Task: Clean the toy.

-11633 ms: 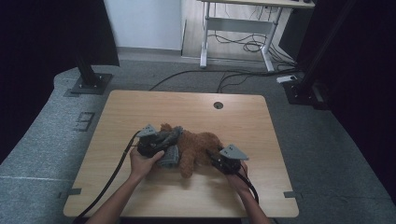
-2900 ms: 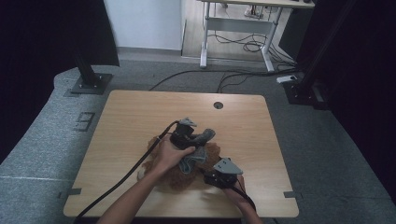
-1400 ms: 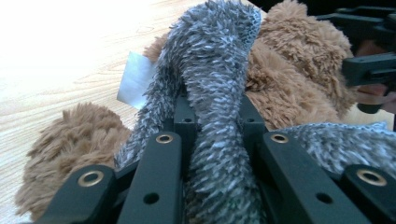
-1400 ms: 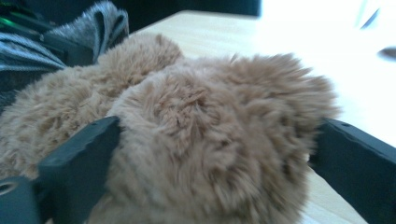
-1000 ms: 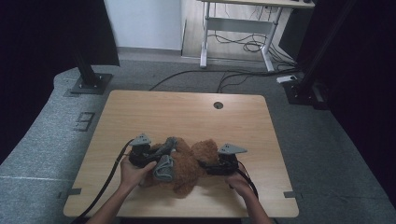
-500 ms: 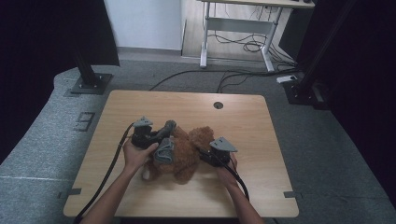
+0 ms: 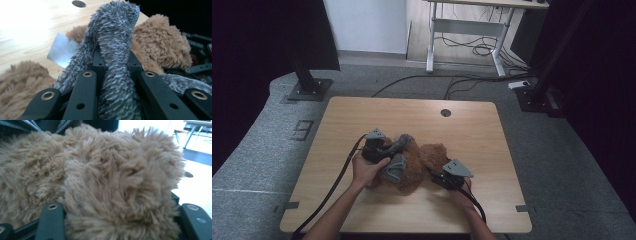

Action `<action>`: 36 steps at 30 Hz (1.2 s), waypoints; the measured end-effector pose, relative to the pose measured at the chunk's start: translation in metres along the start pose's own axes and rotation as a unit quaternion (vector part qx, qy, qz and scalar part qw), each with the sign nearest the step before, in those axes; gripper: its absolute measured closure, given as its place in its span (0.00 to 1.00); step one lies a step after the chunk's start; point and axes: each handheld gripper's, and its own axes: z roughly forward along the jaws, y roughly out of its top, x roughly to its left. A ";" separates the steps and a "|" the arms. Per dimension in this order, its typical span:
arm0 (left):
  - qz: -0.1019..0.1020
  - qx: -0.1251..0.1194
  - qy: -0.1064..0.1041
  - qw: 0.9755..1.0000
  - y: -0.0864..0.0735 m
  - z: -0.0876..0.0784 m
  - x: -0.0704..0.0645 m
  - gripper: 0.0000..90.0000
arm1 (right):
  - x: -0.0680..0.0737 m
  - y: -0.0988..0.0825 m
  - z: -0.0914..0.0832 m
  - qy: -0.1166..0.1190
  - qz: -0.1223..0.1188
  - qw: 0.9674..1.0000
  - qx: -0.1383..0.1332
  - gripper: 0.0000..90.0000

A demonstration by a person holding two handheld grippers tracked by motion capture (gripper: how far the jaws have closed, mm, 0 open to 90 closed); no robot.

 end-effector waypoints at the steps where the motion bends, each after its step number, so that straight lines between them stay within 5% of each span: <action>1: 0.002 -0.002 -0.003 1.000 -0.004 -0.001 -0.003 0.84 | 0.001 -0.001 -0.005 0.005 -0.004 1.000 0.000 0.37; 10: 0.027 -0.022 -0.021 0.999 -0.034 -0.012 -0.033 0.85 | 0.007 -0.015 -0.037 0.033 -0.005 0.999 0.017 0.33; 16: 0.025 -0.037 -0.030 0.999 -0.045 -0.016 -0.038 0.85 | 0.006 -0.017 -0.050 0.052 -0.001 0.998 0.038 0.32; 21: 0.014 -0.040 -0.032 0.999 -0.025 -0.021 -0.042 0.84 | 0.013 -0.018 -0.049 0.033 -0.018 0.999 0.038 0.43; 24: 0.034 -0.036 -0.034 0.998 0.000 -0.019 -0.052 0.84 | 0.017 -0.021 -0.049 0.021 -0.028 0.999 0.028 0.43; 31: 0.055 0.011 -0.050 0.997 0.050 0.035 -0.084 0.83 | 0.020 -0.021 -0.049 0.005 -0.045 0.999 0.024 0.44; 34: 0.062 0.062 -0.029 0.996 0.047 0.067 -0.090 0.83 | 0.022 -0.021 -0.048 -0.002 -0.046 0.999 0.027 0.44; 36: 0.061 0.070 -0.021 0.995 0.040 0.076 -0.087 0.83 | 0.022 -0.021 -0.047 -0.010 -0.050 0.998 0.032 0.44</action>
